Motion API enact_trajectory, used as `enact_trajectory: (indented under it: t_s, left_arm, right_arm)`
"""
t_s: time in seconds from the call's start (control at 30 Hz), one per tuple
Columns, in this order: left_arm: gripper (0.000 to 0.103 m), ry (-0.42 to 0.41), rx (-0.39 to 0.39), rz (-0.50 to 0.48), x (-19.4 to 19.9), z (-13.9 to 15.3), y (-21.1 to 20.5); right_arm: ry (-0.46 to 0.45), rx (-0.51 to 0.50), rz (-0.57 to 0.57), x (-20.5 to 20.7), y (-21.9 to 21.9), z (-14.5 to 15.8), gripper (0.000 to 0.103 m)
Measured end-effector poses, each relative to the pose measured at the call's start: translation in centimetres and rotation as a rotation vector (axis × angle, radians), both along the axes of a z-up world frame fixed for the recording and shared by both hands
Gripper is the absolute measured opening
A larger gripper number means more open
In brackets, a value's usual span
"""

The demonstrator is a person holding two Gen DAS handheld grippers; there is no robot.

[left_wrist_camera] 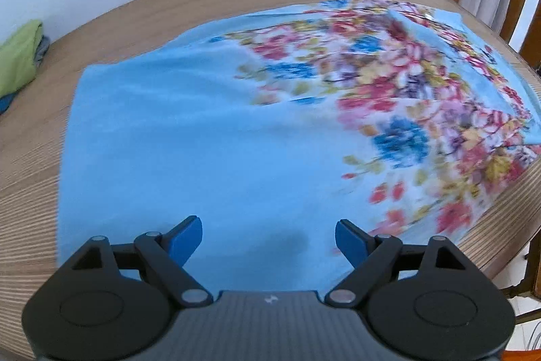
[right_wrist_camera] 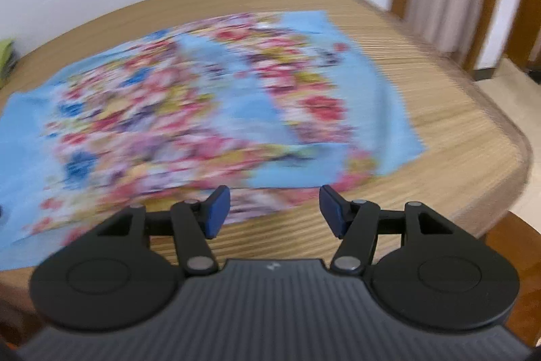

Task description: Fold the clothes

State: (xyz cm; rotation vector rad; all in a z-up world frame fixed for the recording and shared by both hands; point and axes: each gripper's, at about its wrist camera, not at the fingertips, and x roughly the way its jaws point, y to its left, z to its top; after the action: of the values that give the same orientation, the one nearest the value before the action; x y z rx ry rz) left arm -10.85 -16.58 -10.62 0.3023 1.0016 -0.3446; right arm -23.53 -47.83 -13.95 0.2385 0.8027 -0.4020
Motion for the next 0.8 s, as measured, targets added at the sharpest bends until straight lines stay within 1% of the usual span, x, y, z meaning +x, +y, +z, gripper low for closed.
enact_trajectory:
  t_s: [0.1, 0.2, 0.27, 0.3, 0.37, 0.43, 0.47, 0.5, 0.57, 0.63, 0.7, 0.73, 0.8]
  left_arm:
    - [0.088, 0.011, 0.015, 0.031, -0.1, -0.3, -3.5]
    - [0.088, 0.02, 0.025, 0.075, -0.5, -0.8, -7.6]
    - [0.087, 0.018, 0.03, 0.115, -0.9, -1.0, -10.2]
    - [0.087, 0.023, 0.024, 0.134, -1.1, -1.0, -11.3]
    - [0.087, 0.046, 0.002, 0.167, -1.3, -1.1, -13.4]
    - [0.087, 0.061, -0.011, 0.188, -1.6, -0.9, -15.0]
    - [0.087, 0.061, -0.011, 0.194, -1.7, -0.9, -15.7]
    - [0.087, 0.06, -0.011, 0.199, -1.8, -0.8, -16.3]
    - [0.087, 0.052, -0.004, 0.193, -1.3, -0.7, -17.6]
    - [0.087, 0.035, -0.019, 0.168, -0.3, -0.7, -18.8]
    - [0.087, 0.012, -0.045, 0.142, 1.7, -0.7, -20.5]
    - [0.087, 0.001, -0.054, 0.139, 2.7, -0.7, -21.4]
    - [0.087, -0.005, -0.059, 0.149, 4.7, -0.8, -23.5]
  right_arm:
    - [-0.024, 0.046, -0.033, -0.9, -4.4, -1.1, 0.061]
    - [-0.039, 0.067, -0.02, -1.1, -8.6, -2.1, 0.061]
    - [-0.039, 0.077, 0.038, -0.3, -10.9, -2.5, 0.061]
    - [-0.033, 0.085, 0.08, 0.3, -12.1, -2.5, 0.061]
    - [-0.029, 0.062, 0.185, 2.0, -13.4, -1.8, 0.061]
    - [-0.045, 0.012, 0.301, 4.3, -14.2, -0.5, 0.061]
    - [-0.046, 0.009, 0.349, 5.8, -14.6, 0.0, 0.061]
    - [-0.047, 0.01, 0.397, 7.5, -14.9, 0.5, 0.061]
    - [-0.064, 0.061, 0.463, 11.0, -15.9, 1.0, 0.061]
    - [-0.068, 0.034, 0.483, 14.4, -16.3, 0.8, 0.061]
    - [-0.07, -0.002, 0.498, 17.8, -16.6, 0.5, 0.061]
    - [-0.062, -0.026, 0.496, 19.3, -16.8, 0.2, 0.061]
    - [-0.046, -0.07, 0.528, 21.8, -17.1, -0.6, 0.061]
